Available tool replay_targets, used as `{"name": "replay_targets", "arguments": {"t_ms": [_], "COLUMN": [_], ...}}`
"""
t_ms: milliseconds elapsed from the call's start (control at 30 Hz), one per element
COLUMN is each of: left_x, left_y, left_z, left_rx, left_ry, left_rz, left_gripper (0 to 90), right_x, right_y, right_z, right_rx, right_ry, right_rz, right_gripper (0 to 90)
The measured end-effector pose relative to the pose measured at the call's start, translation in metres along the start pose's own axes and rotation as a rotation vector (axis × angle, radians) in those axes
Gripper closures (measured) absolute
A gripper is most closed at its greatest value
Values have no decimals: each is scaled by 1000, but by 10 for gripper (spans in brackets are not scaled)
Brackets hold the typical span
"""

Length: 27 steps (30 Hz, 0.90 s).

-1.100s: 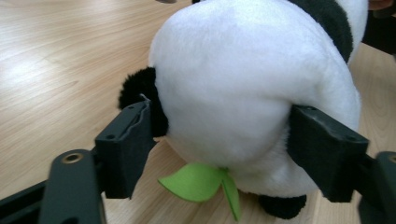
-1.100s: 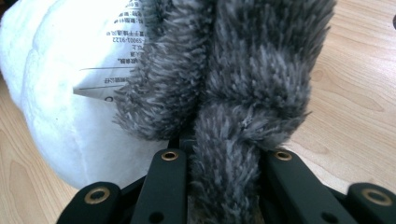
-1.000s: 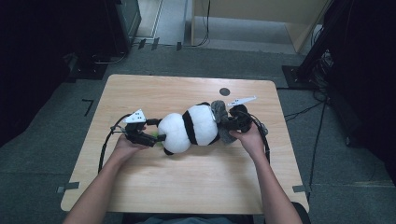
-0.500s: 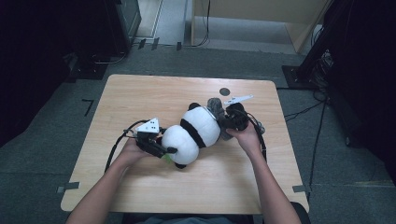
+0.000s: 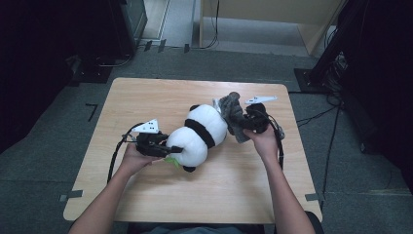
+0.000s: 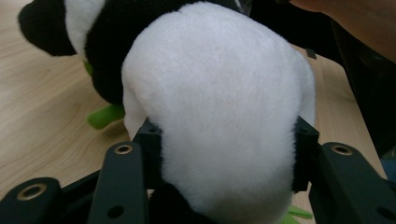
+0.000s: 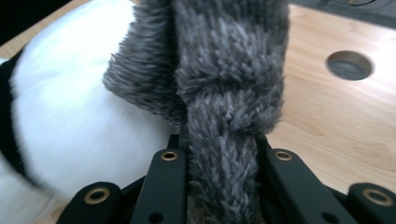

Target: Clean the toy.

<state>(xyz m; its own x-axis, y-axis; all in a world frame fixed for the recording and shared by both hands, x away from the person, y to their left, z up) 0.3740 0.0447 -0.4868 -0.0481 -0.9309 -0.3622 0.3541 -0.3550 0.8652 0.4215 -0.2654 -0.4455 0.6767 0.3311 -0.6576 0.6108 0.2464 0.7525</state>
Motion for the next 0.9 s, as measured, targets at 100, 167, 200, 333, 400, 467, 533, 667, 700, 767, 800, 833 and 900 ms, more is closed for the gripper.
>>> {"name": "replay_targets", "arguments": {"t_ms": [100,167,200,333,400,467,533,667,700,767,800,833,900], "left_x": [-4,-5,-5,-3,-1,1,2,3,2,2,2,1,2], "left_y": [4,8,10,15,14,13,11,11,11,12,13,13,13], "left_z": [-5,-8,-10,-16,-20,-22,-22,-19,-18,-17,-16,-15,-12], "left_rx": [-20,-30,-42,-104,-147,-160,-164,-181,-179,-181,-179,-172,-149], "left_ry": [41,76,86,147,180,198,203,225,238,254,260,265,286], "left_rz": [27,49,63,92,91,96,105,124,130,143,152,154,150], "left_gripper": [484,482,482,478,477,477,476,473,473,472,471,470,470], "right_x": [-9,-14,-16,-22,-24,-25,-24,-21,-20,-19,-19,-18,-17], "right_y": [2,3,4,6,6,6,5,4,4,4,4,3,2], "right_z": [3,1,-2,-15,-22,-29,-37,-56,-63,-73,-80,-88,-101], "right_rx": [16,17,18,8,15,7,-8,-24,-29,-45,-52,-62,-69], "right_ry": [-7,4,14,54,72,82,97,147,164,185,195,212,239], "right_rz": [10,17,17,22,13,2,-5,-15,-18,-23,-28,-31,-37], "right_gripper": [770,767,765,756,758,757,757,756,756,756,756,756,754]}}
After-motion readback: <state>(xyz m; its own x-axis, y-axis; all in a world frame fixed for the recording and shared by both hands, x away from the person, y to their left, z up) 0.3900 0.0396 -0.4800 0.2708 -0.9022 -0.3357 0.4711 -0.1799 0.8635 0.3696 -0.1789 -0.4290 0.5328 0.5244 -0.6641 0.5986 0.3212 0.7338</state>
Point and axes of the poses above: each handheld gripper's, and its own axes: x roughly forward along the jaws, y roughly out of its top, z roughly to its right, the point moved 5 cm from there along x, roughly forward along the jaws, and after that the axes turned 14 degrees about -y, right-handed, at the moved point
